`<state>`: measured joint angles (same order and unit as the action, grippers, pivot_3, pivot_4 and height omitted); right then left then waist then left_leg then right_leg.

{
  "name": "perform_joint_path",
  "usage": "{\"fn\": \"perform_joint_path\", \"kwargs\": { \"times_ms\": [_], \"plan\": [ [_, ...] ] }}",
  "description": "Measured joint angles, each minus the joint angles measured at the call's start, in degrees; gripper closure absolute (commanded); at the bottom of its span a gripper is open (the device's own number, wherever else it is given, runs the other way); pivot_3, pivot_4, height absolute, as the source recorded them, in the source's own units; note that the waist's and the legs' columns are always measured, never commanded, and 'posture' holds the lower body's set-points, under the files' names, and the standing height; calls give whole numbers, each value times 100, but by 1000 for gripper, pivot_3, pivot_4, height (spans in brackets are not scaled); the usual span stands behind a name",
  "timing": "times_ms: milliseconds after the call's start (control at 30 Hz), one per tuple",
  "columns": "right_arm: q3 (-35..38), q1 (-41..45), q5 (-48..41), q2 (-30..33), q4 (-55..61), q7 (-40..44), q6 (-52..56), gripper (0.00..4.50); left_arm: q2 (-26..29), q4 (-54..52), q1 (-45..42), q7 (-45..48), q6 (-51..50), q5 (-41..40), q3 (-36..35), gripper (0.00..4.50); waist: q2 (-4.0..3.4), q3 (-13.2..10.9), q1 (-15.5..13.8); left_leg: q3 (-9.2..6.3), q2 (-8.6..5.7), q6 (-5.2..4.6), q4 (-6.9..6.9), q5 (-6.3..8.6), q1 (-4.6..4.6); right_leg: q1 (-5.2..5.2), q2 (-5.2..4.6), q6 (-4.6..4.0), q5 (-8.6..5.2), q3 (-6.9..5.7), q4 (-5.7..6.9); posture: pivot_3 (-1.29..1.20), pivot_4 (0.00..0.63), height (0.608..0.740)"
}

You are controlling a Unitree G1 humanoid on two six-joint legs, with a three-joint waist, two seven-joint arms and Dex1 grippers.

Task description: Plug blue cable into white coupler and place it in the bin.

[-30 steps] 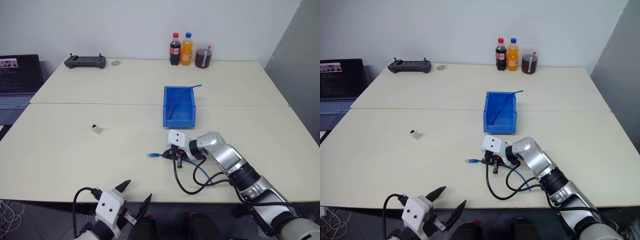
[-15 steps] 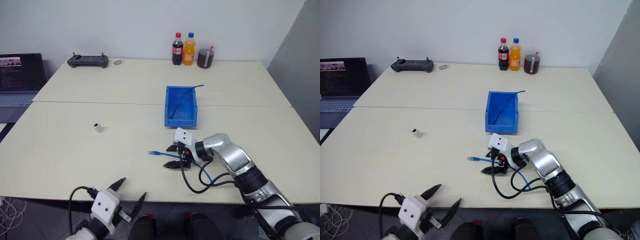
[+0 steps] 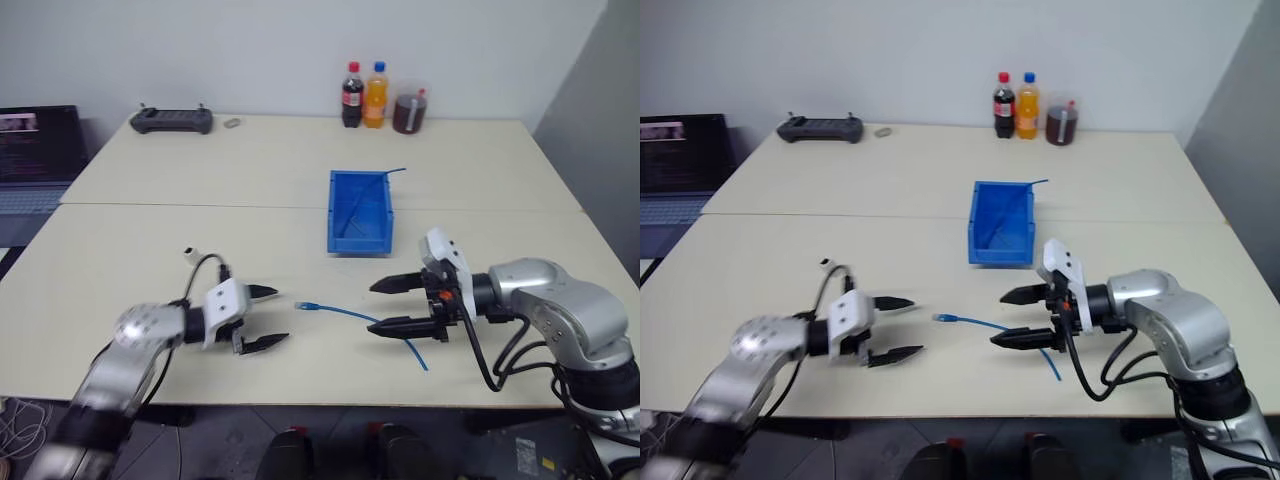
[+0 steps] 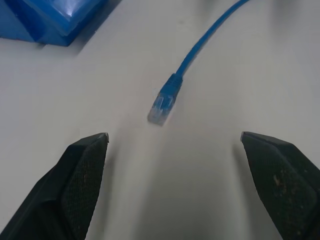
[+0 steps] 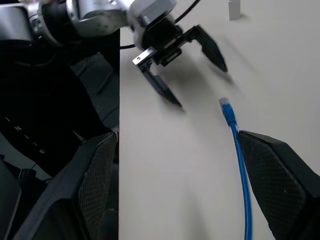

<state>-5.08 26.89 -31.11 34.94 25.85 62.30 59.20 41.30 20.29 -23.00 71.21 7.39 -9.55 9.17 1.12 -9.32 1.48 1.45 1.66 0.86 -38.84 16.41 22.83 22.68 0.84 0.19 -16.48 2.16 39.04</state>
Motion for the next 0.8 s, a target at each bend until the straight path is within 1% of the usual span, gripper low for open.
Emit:
{"fn": "perform_joint_path", "kwargs": {
  "times_ms": [100, 200, 267, 300, 333, 367, 467, 533, 633, 667, 700, 767, 800],
  "plan": [
    [82, -176, -59, 33, 83, -320, 36, 462, -227, 1119, -840, 678, 646, 190, 296, 0, 1, 1, 2, 15, -9, -1, -2, 1, 16, 16, -7, 10, 7, 13, -2, 0, 150, 740],
    [136, -347, -51, 58, 165, -608, 26, 462, -437, 1805, -1308, 986, 1112, 324, 418, 0, 3, 3, -1, 16, -9, -1, -1, 1, 19, 21, -10, 11, 7, 20, -2, 0, 150, 740],
    [149, -496, -39, 85, 233, -794, 8, 446, -568, 2228, -1501, 1135, 1444, 352, 439, 388, 2, 4, -5, 15, -8, -2, -1, 1, 20, 23, -10, 11, 7, 20, 0, 0, 150, 740],
    [156, -553, -39, 91, 273, -864, 6, 446, -601, 2320, -1543, 1198, 1538, 363, 444, 504, 3, 4, -7, 13, -8, -2, -1, 1, 20, 23, -10, 12, 7, 20, 1, 0, 150, 740],
    [157, -606, -42, 95, 313, -925, 6, 446, -637, 2395, -1564, 1263, 1635, 369, 448, 755, 3, 4, -7, 14, -8, -2, -2, 1, 19, 23, -10, 12, 7, 20, 3, 0, 150, 740],
    [165, -634, -50, 100, 343, -995, 6, 446, -682, 2479, -1591, 1343, 1706, 369, 447, 890, 2, 4, -8, 14, -9, -2, -3, 0, 19, 22, -10, 13, 8, 20, 4, 0, 150, 740],
    [235, -776, -114, 174, 492, -1157, 6, 446, -760, 2607, -1618, 1558, 1925, 366, 441, 1480, 6, 6, -11, 13, -8, -2, -4, 0, 19, 21, -9, 14, 8, 19, 2, 0, 150, 740],
    [262, -818, -150, 221, 529, -1238, 0, 446, -774, 2702, -1653, 1672, 1975, 365, 434, 1989, 6, 7, -5, 13, -8, -2, -4, 0, 19, 21, -8, 14, 8, 19, 2, 0, 150, 740],
    [287, -836, -181, 227, 579, -1334, -10, 446, -773, 2759, -1676, 1789, 2037, 365, 421, 2585, 5, 7, 2, 11, -6, -2, -3, 0, 17, 21, -6, 14, 8, 19, 5, 0, 150, 740],
    [289, -862, -215, 228, 624, -1387, -10, 446, -773, 2768, -1675, 1841, 2052, 365, 426, 2905, 5, 7, 2, 9, -5, -2, -3, 0, 17, 21, -4, 14, 8, 18, 5, 0, 150, 740],
    [290, -877, -227, 228, 652, -1391, -10, 446, -773, 2769, -1675, 1853, 2056, 365, 430, 3071, 5, 7, 1, 9, -5, -2, -3, 0, 17, 20, -4, 14, 8, 17, 5, 0, 150, 740],
    [290, -909, -287, 235, 678, -1406, -28, 446, -773, 2778, -1674, 1893, 2030, 366, 435, 3577, 6, 7, 0, 9, -5, -3, -4, 0, 16, 18, -4, 14, 8, 18, 5, 0, 150, 740],
    [290, -916, -304, 235, 678, -1417, -35, 446, -773, 2789, -1674, 1896, 2012, 366, 436, 3685, 5, 7, 0, 9, -5, -3, -4, 0, 14, 16, -4, 14, 8, 18, 5, 0, 150, 740]
  ]
}}
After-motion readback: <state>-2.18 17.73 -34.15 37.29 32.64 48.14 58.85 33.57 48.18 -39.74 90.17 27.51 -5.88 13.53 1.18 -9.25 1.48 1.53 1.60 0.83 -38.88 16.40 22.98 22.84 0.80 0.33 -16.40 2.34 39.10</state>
